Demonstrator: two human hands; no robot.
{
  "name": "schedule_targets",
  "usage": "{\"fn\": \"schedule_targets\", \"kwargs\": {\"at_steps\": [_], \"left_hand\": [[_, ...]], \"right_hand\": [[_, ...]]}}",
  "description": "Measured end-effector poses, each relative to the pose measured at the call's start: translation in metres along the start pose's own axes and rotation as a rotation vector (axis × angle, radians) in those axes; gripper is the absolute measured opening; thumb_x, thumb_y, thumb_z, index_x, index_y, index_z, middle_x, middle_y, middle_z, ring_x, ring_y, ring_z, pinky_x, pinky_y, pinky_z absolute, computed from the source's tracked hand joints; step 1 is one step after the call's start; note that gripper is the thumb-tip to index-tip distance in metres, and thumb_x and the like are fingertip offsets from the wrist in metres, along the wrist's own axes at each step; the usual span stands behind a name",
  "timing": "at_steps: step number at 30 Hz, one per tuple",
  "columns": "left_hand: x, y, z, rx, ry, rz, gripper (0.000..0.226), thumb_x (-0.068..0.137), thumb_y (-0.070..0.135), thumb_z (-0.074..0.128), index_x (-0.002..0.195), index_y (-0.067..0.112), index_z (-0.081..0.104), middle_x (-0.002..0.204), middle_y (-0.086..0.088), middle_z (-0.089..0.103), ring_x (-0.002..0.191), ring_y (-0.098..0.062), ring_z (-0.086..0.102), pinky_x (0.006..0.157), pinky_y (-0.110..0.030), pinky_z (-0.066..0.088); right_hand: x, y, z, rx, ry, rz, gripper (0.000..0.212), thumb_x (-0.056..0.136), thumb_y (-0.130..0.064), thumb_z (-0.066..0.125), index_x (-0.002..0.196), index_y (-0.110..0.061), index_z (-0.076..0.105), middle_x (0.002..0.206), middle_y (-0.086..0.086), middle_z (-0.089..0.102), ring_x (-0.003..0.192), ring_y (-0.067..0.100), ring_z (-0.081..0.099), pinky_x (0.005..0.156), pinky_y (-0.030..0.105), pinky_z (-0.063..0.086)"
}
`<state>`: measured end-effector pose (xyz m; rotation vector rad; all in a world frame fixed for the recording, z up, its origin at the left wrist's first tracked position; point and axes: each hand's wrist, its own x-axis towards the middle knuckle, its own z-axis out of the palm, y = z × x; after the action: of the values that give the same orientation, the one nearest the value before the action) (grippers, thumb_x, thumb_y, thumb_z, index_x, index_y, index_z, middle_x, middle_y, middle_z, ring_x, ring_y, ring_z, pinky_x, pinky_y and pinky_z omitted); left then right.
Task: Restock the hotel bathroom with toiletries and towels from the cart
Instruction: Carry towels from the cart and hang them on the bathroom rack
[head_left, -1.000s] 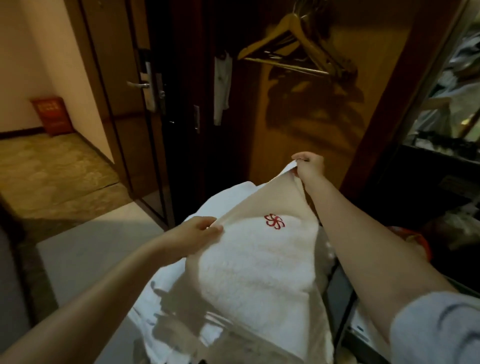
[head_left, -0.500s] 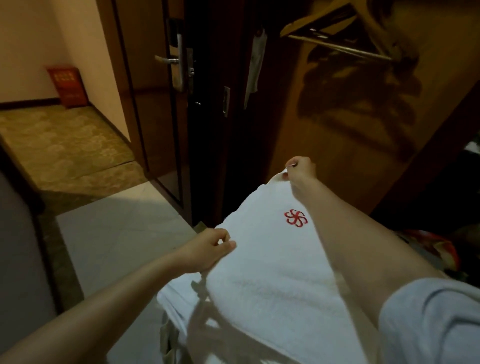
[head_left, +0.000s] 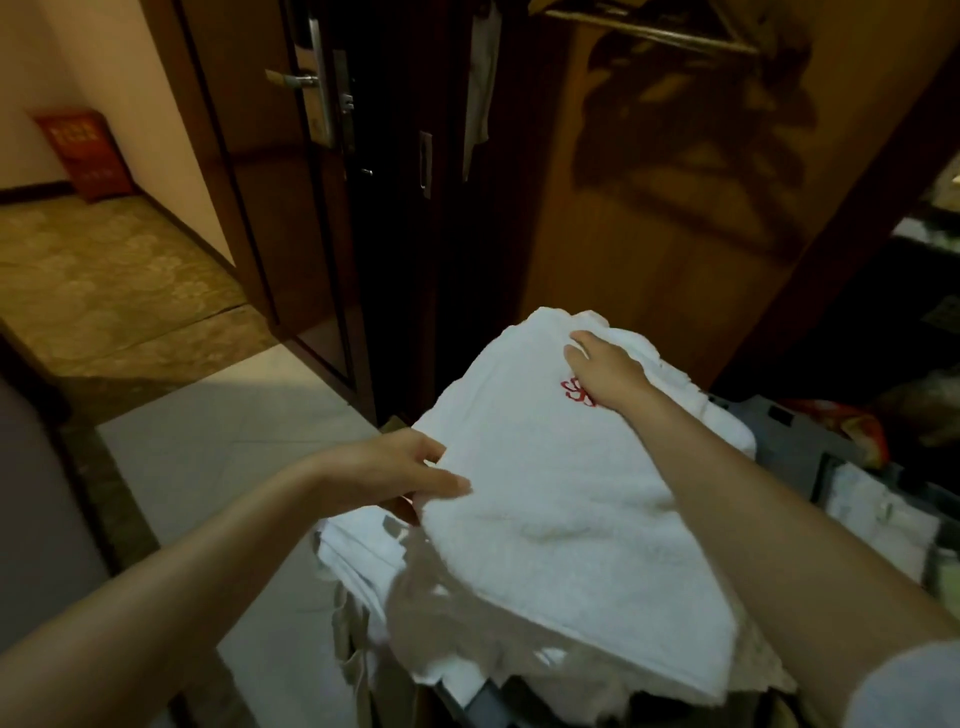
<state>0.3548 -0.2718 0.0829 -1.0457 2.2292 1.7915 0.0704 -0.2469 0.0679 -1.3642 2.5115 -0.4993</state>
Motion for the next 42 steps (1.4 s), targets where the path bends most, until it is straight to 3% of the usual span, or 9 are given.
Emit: {"fn": "schedule_targets", "kwargs": {"at_steps": [7,12,17,22,25,28,34,38,42], "left_hand": [[-0.010,-0.014,0.044,-0.245,0.419,0.000,0.020,0.093,0.025,0.054,0.100,0.006,0.057,0.108,-0.026,0.062,0.086,-0.031,0.061,0.073,-0.038,0.052],[-0.024,-0.028,0.040,0.066,0.376,-0.072,0.033,0.089,0.040,0.056,0.082,0.008,0.057,0.059,-0.005,0.049,0.046,-0.011,0.043,0.047,-0.018,0.038],[-0.009,-0.004,0.019,0.051,0.415,0.049,0.021,0.092,0.027,0.055,0.099,0.008,0.058,0.087,-0.004,0.061,0.075,-0.013,0.058,0.064,-0.023,0.051],[0.036,0.045,0.025,0.129,0.404,0.034,0.047,0.090,0.035,0.056,0.125,0.007,0.042,0.116,-0.007,0.052,0.099,-0.022,0.054,0.080,-0.031,0.046],[0.063,0.065,0.028,0.156,0.482,0.054,0.030,0.090,0.032,0.058,0.106,0.007,0.051,0.092,-0.004,0.057,0.084,-0.019,0.058,0.068,-0.026,0.044],[0.081,0.075,0.020,0.015,0.503,0.051,0.022,0.088,0.023,0.058,0.097,0.003,0.060,0.084,-0.009,0.062,0.074,-0.020,0.060,0.062,-0.026,0.046],[0.094,0.074,0.011,-0.225,0.435,0.050,0.027,0.097,0.019,0.045,0.117,0.003,0.053,0.104,-0.018,0.064,0.092,-0.033,0.062,0.081,-0.037,0.050],[0.091,0.064,0.003,-0.306,0.412,0.014,0.021,0.098,0.016,0.044,0.095,0.000,0.057,0.074,-0.011,0.061,0.066,-0.024,0.057,0.063,-0.030,0.046],[0.085,0.059,-0.016,-0.328,0.330,-0.091,0.028,0.089,0.026,0.060,0.080,0.000,0.061,0.061,-0.012,0.064,0.065,-0.031,0.059,0.065,-0.033,0.051]], "right_hand": [[-0.021,0.001,-0.003,-0.069,0.027,-0.054,0.047,0.101,-0.038,0.025,0.144,-0.021,0.031,0.148,0.005,0.038,0.132,0.027,0.039,0.106,0.043,0.034],[-0.032,0.003,-0.005,-0.099,0.030,-0.072,0.049,0.101,-0.038,0.025,0.146,-0.021,0.028,0.152,0.004,0.032,0.135,0.028,0.034,0.108,0.042,0.030],[-0.055,0.023,-0.014,-0.172,-0.016,-0.009,0.056,0.098,-0.048,0.023,0.148,-0.024,0.020,0.156,0.005,0.022,0.140,0.031,0.026,0.111,0.045,0.024],[-0.070,0.071,-0.029,0.363,-0.054,0.320,0.067,0.096,-0.047,0.039,0.151,-0.019,0.014,0.158,0.005,0.011,0.141,0.031,0.023,0.109,0.040,0.027],[-0.077,0.092,-0.035,0.718,-0.065,0.530,0.070,0.092,-0.043,0.052,0.149,-0.015,0.021,0.152,0.006,0.029,0.130,0.033,0.041,0.096,0.035,0.042],[-0.078,0.096,-0.036,0.849,0.046,0.517,0.061,0.091,-0.028,0.059,0.146,-0.019,0.032,0.149,0.006,0.035,0.127,0.032,0.043,0.091,0.033,0.042],[-0.069,0.077,-0.045,0.461,0.262,0.327,0.034,0.090,-0.003,0.046,0.117,-0.017,0.062,0.133,0.004,0.054,0.124,0.027,0.048,0.101,0.035,0.041],[-0.063,0.062,-0.070,1.055,0.510,0.352,0.034,0.090,0.002,0.049,0.118,-0.013,0.061,0.121,0.004,0.058,0.105,0.021,0.055,0.080,0.027,0.048],[-0.070,0.065,-0.067,1.349,0.292,0.502,0.052,0.095,-0.010,0.052,0.143,-0.014,0.035,0.139,0.009,0.046,0.116,0.028,0.051,0.085,0.036,0.049]]}}
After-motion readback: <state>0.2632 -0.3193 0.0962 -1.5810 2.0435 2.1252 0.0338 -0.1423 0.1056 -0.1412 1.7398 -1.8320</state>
